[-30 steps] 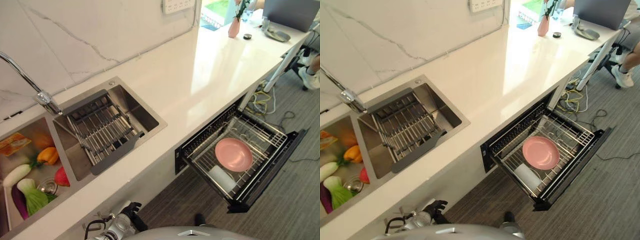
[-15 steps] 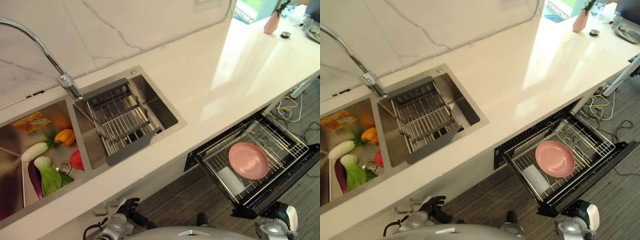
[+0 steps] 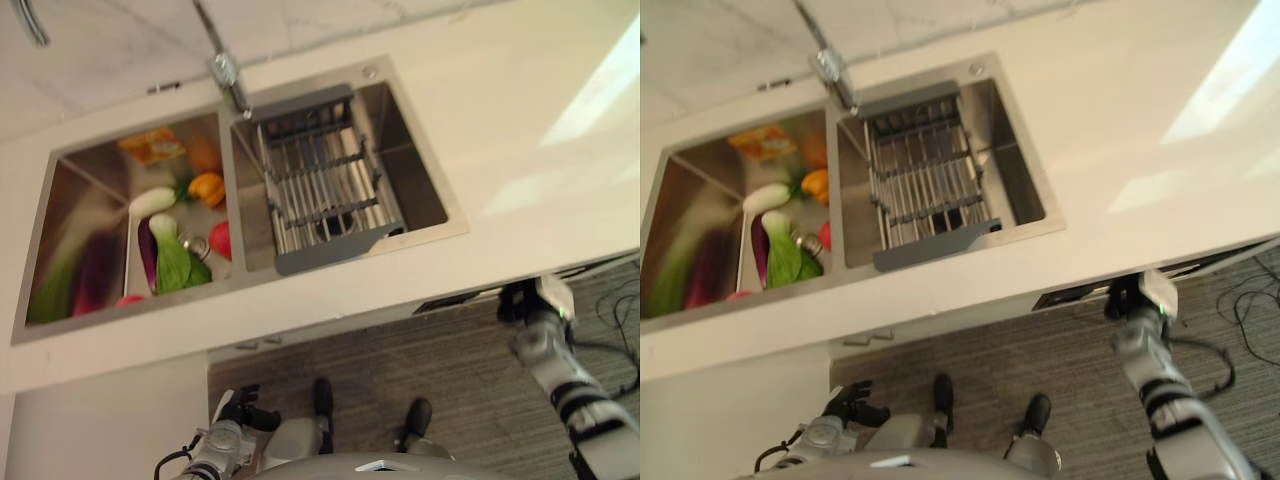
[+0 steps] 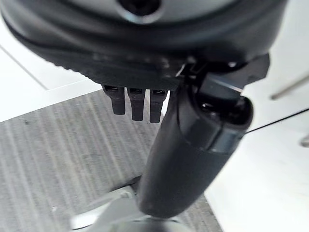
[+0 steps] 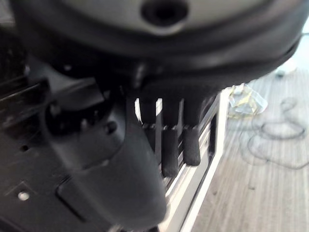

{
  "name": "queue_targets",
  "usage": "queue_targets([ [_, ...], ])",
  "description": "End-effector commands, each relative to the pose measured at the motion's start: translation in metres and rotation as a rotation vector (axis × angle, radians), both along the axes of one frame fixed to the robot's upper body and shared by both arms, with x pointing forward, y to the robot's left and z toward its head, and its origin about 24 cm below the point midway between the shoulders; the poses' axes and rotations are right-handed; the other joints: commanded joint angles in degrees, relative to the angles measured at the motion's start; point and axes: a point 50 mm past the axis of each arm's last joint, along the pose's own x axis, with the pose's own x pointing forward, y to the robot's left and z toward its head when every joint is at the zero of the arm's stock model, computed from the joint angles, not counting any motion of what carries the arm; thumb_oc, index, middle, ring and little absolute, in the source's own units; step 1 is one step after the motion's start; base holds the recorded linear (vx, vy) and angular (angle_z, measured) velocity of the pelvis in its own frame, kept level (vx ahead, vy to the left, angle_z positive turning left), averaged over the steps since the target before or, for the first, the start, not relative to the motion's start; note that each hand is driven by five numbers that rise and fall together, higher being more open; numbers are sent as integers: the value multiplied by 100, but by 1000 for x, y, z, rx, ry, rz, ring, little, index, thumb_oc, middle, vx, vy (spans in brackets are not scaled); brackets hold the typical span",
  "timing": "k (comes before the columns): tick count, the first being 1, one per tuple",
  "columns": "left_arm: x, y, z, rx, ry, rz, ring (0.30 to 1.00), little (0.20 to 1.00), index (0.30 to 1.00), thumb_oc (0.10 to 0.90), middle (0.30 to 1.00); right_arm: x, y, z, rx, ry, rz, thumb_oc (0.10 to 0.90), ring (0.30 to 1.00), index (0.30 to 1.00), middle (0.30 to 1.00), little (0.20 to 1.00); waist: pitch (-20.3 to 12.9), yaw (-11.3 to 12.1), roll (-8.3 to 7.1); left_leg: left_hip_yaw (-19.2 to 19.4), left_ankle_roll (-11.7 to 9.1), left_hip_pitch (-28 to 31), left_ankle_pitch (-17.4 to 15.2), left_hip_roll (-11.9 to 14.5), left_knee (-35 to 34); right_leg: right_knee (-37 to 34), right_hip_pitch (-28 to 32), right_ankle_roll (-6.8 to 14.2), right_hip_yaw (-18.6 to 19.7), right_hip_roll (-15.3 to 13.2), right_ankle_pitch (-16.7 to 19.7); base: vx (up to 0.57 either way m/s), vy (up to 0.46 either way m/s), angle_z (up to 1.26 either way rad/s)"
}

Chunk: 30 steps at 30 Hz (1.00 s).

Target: Place the dishes in the dishwasher.

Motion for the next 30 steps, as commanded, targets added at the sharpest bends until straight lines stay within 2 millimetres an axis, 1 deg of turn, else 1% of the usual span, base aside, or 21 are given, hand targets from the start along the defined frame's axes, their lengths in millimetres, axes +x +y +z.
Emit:
queue_targets([
  [1,9,14,5,62,0,-66,900,900,900,800,900,85,141,135,-250,-548,842,400,300,300,300,300,-366,479,-158,-4,-283,-30,-298,124,334,706,389,580,236,-736,-343,63,9,8],
  [2,9,14,5,62,0,-66,900,900,900,800,900,85,141,135,-250,-548,842,400,300,300,300,300,-366,479,-158,-4,-283,-30,-298,124,334,706,389,580,236,-736,-343,115,32,12],
  [3,11,16,6,64,-3,-62,900,900,900,800,900,78,157,122,-305,-479,953,400,300,300,300,300,-382,503,-242,-32,-263,-4,-333,82,335,740,472,613,153,-786,-271,81,36,5],
  [4,13,16,7,61,-9,-61,900,900,900,800,900,72,164,111,-302,-434,1002,522,484,484,484,484,-388,511,-294,-52,-248,28,-359,53,334,764,527,627,113,-812,-242,99,54,9],
  [5,13,14,7,51,-13,-60,900,900,900,800,900,66,169,99,-284,-392,1031,800,900,900,900,900,-415,498,-340,-67,-225,33,-371,27,331,778,549,639,76,-840,-206,96,73,8],
  [6,10,10,5,0,-8,-37,900,900,900,800,900,47,175,61,-210,-250,1076,800,900,900,900,900,-432,461,-426,-47,-184,130,-442,-49,335,854,619,690,75,-914,-51,67,60,7],
  [7,10,10,5,0,-8,-37,900,900,900,800,900,47,175,61,-210,-250,1076,800,900,900,900,900,-432,461,-426,-47,-184,130,-442,-49,335,854,619,690,75,-914,-51,87,78,28],
  [9,6,4,2,-48,-7,-8,900,900,900,800,900,16,172,9,-88,-64,1055,800,900,900,900,900,-465,371,-498,-12,-124,289,-531,-143,335,1017,667,740,165,-1011,212,82,103,38],
  [12,15,-8,4,-105,-60,-13,900,900,900,800,900,-49,146,-71,91,266,848,800,900,900,900,900,-494,191,-583,-21,-18,539,-657,-303,326,1418,668,796,407,-1136,674,94,170,35],
  [13,26,-13,8,-151,-127,-8,900,900,900,800,900,-97,123,-108,151,458,678,800,900,900,900,900,-489,50,-603,-111,89,696,-723,-426,321,1894,558,806,670,-1245,1109,86,242,22],
  [14,32,-13,11,-155,-155,2,900,900,900,800,900,-116,113,-119,185,517,582,800,900,900,900,900,-442,-84,-578,-177,149,802,-749,-456,302,2259,396,783,956,-1235,1339,46,259,0],
  [15,39,-13,15,-179,-193,25,900,900,900,800,900,-136,102,-130,225,580,464,800,900,900,900,900,-378,-248,-534,-235,210,894,-737,-438,285,2670,133,721,1385,-1109,1518,-11,198,1],
  [16,45,-12,17,-195,-217,36,900,900,900,800,900,-151,94,-137,254,624,371,800,900,900,900,900,-312,-331,-457,-249,251,984,-726,-383,272,2980,-70,641,1692,-930,1437,-11,153,26],
  [17,48,-11,19,-201,-224,41,900,900,900,800,900,-170,85,-143,288,673,254,800,900,900,900,900,-297,-367,-414,-258,267,1065,-746,-356,253,3021,-83,602,1866,-775,1279,0,79,59],
  [18,48,-11,19,-201,-225,41,900,900,900,800,900,-170,85,-143,288,673,254,800,900,900,900,900,-306,-365,-412,-256,266,1052,-741,-352,255,3012,-93,600,1866,-771,1290,33,67,50],
  [19,48,-10,18,-211,-219,54,900,900,900,800,900,-186,81,-148,330,706,159,800,900,900,900,900,-306,-452,-357,-262,289,1114,-749,-299,260,3236,-238,524,2060,-616,1141,95,76,23],
  [20,54,-10,20,-235,-229,70,900,900,900,800,900,-211,72,-153,404,751,-21,800,900,900,900,900,-325,-640,-319,-294,265,1244,-786,-219,268,3067,-359,362,2385,-230,391,97,76,3],
  [21,54,-10,20,-235,-229,70,900,900,900,800,900,-211,72,-153,404,751,-21,800,900,900,900,900,-325,-640,-319,-294,265,1244,-786,-219,268,3067,-359,362,2385,-230,391,112,24,4],
  [22,54,-9,20,-235,-215,73,900,900,900,800,900,-230,69,-156,494,767,-188,800,900,900,900,900,-335,-766,-257,-336,230,1308,-785,-148,261,2694,-564,305,2481,13,-91,74,-25,4],
  [25,60,-15,19,-235,-189,25,900,900,900,800,900,-236,72,-158,638,699,-406,800,900,900,900,900,-271,-1052,-341,-418,178,1543,-879,-259,293,1904,-613,510,3177,509,-214,98,-26,-7],
  [30,44,-28,9,-237,-110,-17,900,900,900,800,900,-240,87,-163,843,577,-623,800,900,900,900,900,-536,-1032,-372,-177,122,1681,-900,-193,256,1400,-146,577,3171,433,-204,36,-93,18],
])
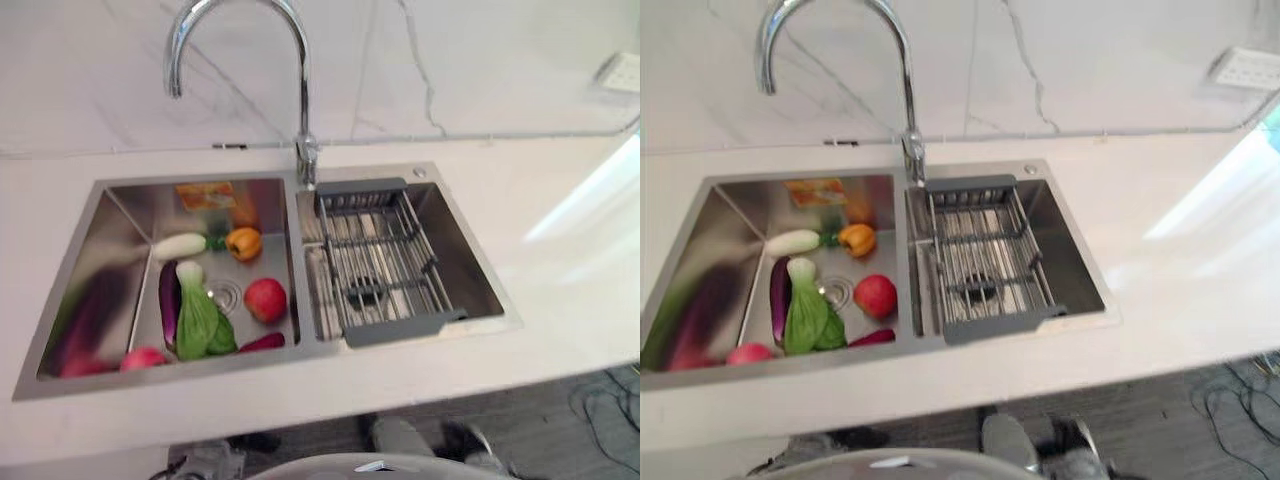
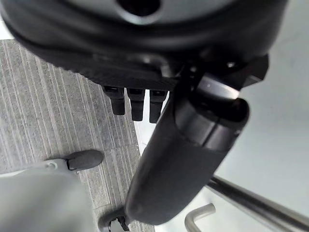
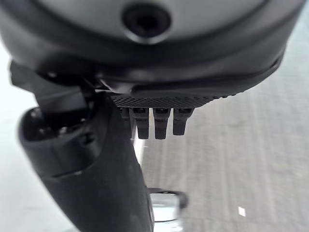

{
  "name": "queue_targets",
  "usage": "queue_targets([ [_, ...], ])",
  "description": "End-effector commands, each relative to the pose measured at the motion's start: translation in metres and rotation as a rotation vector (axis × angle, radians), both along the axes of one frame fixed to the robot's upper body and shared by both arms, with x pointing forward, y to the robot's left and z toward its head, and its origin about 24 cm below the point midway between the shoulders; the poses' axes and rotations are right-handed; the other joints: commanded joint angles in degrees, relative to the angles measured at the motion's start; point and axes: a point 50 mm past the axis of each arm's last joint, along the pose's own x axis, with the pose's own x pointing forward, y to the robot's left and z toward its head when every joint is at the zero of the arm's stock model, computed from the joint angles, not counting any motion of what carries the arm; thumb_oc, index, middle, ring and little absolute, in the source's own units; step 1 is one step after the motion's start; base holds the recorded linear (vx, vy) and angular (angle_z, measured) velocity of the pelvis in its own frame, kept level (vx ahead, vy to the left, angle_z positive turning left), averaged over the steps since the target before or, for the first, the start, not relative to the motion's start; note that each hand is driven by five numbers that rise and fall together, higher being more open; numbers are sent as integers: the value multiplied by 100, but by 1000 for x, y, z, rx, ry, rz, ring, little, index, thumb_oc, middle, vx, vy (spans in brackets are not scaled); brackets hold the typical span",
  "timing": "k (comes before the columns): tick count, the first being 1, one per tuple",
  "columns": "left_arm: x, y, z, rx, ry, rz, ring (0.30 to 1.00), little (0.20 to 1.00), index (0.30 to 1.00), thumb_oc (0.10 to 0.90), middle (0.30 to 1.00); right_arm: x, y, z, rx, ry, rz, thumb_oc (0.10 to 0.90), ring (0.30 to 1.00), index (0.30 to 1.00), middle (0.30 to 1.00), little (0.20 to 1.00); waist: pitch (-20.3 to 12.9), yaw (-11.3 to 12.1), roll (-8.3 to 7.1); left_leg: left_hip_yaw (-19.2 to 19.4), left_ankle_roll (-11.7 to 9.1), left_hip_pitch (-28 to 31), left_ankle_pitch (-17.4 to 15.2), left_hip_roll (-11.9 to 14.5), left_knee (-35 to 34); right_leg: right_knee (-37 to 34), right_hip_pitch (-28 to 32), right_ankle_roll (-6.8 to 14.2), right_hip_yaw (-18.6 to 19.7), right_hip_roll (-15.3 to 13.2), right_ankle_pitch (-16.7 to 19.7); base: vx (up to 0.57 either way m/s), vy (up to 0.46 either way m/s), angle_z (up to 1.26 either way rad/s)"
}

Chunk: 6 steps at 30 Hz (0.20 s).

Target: Place the dishes in the dishwasher.

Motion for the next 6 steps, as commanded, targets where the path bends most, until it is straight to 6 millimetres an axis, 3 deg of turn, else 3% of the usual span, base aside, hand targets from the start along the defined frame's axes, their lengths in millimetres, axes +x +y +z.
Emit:
queue_targets([
  [1,65,-22,17,-31,-199,-135,900,900,900,800,900,-15,1,-1,49,-16,-193,800,900,900,900,900,5,-83,-170,588,-326,-429,-193,179,196,-447,504,852,330,-580,2,37,-86,-15],
  [4,55,-34,11,-40,-156,-239,900,900,900,800,900,-15,6,-3,83,-2,-208,800,900,900,900,900,-136,-37,-80,673,-364,-341,-192,239,151,-701,772,778,213,-562,-202,27,-82,56],
  [6,50,-36,9,-42,-133,-261,900,900,900,800,900,-7,8,-3,92,-12,-157,800,900,900,900,900,-168,-6,-36,690,-390,-309,-183,284,156,-753,851,720,205,-522,-280,2,-99,-18],
])
